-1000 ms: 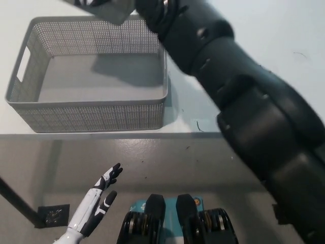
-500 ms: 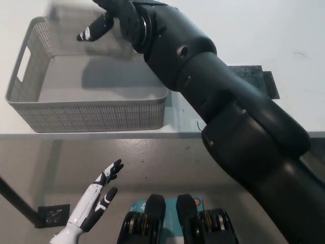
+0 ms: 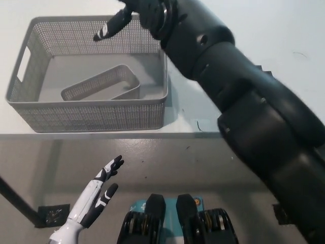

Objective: Use the right hand to pick up a small rectangular container and put it into a bigger container on the left side

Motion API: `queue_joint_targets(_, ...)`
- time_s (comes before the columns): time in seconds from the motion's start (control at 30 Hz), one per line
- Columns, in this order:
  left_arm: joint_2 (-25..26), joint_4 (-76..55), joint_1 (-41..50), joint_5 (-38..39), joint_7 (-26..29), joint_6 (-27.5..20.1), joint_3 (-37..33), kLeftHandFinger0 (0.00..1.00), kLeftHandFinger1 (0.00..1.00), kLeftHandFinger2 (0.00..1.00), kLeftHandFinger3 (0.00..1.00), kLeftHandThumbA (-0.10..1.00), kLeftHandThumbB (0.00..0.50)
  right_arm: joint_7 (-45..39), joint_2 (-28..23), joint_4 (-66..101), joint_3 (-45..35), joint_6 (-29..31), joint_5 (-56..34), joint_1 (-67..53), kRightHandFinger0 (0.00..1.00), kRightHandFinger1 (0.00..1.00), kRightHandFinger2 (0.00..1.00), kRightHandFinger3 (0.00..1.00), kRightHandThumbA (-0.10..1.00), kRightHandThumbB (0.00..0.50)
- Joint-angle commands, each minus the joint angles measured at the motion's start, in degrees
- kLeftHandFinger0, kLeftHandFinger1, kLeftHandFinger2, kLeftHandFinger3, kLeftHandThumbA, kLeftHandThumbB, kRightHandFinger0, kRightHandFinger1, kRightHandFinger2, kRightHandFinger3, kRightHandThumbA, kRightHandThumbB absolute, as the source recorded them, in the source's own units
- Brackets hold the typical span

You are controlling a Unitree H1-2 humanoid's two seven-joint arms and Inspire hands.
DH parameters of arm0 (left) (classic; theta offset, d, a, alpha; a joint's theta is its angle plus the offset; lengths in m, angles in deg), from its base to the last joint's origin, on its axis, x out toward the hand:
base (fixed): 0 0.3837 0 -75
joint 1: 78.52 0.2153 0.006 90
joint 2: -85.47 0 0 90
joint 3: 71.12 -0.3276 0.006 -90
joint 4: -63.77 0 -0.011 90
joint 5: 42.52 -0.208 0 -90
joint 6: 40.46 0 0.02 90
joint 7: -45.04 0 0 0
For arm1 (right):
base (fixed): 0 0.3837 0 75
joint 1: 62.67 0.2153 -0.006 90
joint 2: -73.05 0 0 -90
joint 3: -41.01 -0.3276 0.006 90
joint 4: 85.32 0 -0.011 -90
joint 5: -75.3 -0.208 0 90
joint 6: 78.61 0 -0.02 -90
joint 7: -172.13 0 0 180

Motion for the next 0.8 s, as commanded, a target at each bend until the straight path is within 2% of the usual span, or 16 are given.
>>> queue_joint_targets(0.0,0.9,-1.7,-1.3,-0.1,-0.5,0.3,0.2,1.00,1.00,1.00,1.00,1.00,0.263,1.7,-6.4,4.6,-5.8,9.8,-6.5,8.6,1.00,1.00,1.00,1.00,1.00,0.463)
queue_joint_targets(0.03,1.0,-1.7,-1.5,0.0,-0.5,0.2,0.3,1.00,1.00,1.00,1.00,1.00,0.263,1.9,-7.4,5.9,-8.0,11.1,-8.3,8.9,1.00,1.00,1.00,1.00,1.00,0.446)
queue_joint_targets(0.13,1.2,-2.1,-1.7,0.1,-0.7,0.4,0.4,1.00,1.00,1.00,1.00,1.00,0.258,0.2,-12.5,14.8,-10.9,12.2,-8.7,7.9,1.00,1.00,1.00,1.00,1.00,0.490)
queue_joint_targets(0.17,1.3,-2.2,-1.7,0.1,-0.7,0.5,0.4,1.00,1.00,1.00,1.00,1.00,0.258,-0.7,-14.7,20.5,-12.0,12.9,-9.4,5.8,1.00,1.00,1.00,1.00,1.00,0.444)
queue_joint_targets(0.2,1.3,-2.2,-1.9,0.0,-0.6,0.5,0.5,1.00,1.00,1.00,1.00,1.00,0.253,-1.7,-16.9,29.0,-12.6,10.5,-9.1,3.0,1.00,1.00,1.00,1.00,1.00,0.485)
queue_joint_targets(0.27,1.5,-2.4,-2.0,0.2,-0.6,0.5,0.7,1.00,1.00,1.00,1.00,1.00,0.241,-4.8,-21.0,44.1,-14.7,7.0,-10.8,-3.2,1.00,1.00,1.00,1.00,1.00,0.418)
queue_joint_targets(0.33,1.6,-1.9,-2.5,0.3,-0.5,-0.1,0.9,1.00,1.00,1.00,1.00,1.00,0.230,-6.1,-23.4,53.2,-16.4,5.3,-12.3,-7.5,1.00,1.00,1.00,1.00,1.00,0.408)
queue_joint_targets(0.37,1.6,-1.9,-2.6,0.2,-0.4,-0.1,0.9,1.00,1.00,1.00,1.00,1.00,0.231,-6.3,-24.9,60.2,-17.4,2.8,-12.1,-10.9,1.00,1.00,1.00,1.00,1.00,0.447)
queue_joint_targets(0.43,1.5,-1.3,-3.1,0.0,-0.3,-0.5,0.8,1.00,1.00,1.00,1.00,1.00,0.230,-7.5,-27.7,75.9,-20.4,-1.1,-13.9,-19.7,1.00,1.00,1.00,1.00,1.00,0.435)
queue_joint_targets(0.47,1.4,-1.2,-3.2,-0.1,-0.2,-0.7,0.8,1.00,1.00,1.00,1.00,1.00,0.229,-7.1,-28.0,80.0,-21.7,-0.1,-15.9,-22.8,1.00,1.00,1.00,1.00,1.00,0.401)
queue_joint_targets(0.5,1.3,-1.0,-3.6,-0.3,-0.1,-0.7,0.7,1.00,1.00,1.00,1.00,1.00,0.229,-7.5,-28.5,86.5,-23.3,-0.4,-19.3,-27.4,1.00,1.00,1.00,1.00,1.00,0.334)
queue_joint_targets(0.53,1.2,-1.1,-3.7,-0.4,-0.1,-0.7,0.6,1.00,1.00,1.00,1.00,1.00,0.224,-7.4,-28.7,91.9,-24.2,-1.1,-20.4,-30.9,1.00,1.00,1.00,1.00,1.00,0.354)
queue_joint_targets(0.6,1.0,-1.1,-4.2,-0.8,0.1,-0.7,0.5,1.00,1.00,1.00,1.00,1.00,0.223,-6.3,-28.3,100.4,-25.2,-2.1,-21.4,-36.0,1.00,1.00,1.00,1.00,1.00,0.343)
queue_joint_targets(0.67,0.8,-0.7,-4.8,-0.8,0.4,-1.1,0.6,1.00,1.00,1.00,1.00,1.00,0.212,-3.7,-25.9,112.1,-24.8,-1.8,-24.1,-43.7,1.00,1.00,1.00,1.00,1.00,0.324)
queue_joint_targets(0.7,0.7,-0.6,-5.0,-0.5,0.4,-1.2,0.7,1.00,1.00,1.00,1.00,1.00,0.209,-1.6,-23.3,119.1,-23.3,-2.4,-24.8,-49.2,1.00,1.00,1.00,1.00,1.00,0.378)
queue_joint_targets(0.77,0.5,-0.4,-5.2,-0.5,0.5,-1.3,0.7,1.00,1.00,1.00,1.00,1.00,0.209,0.4,-20.5,124.0,-21.3,-0.6,-22.5,-53.6,1.00,1.00,1.00,1.00,1.00,0.387)
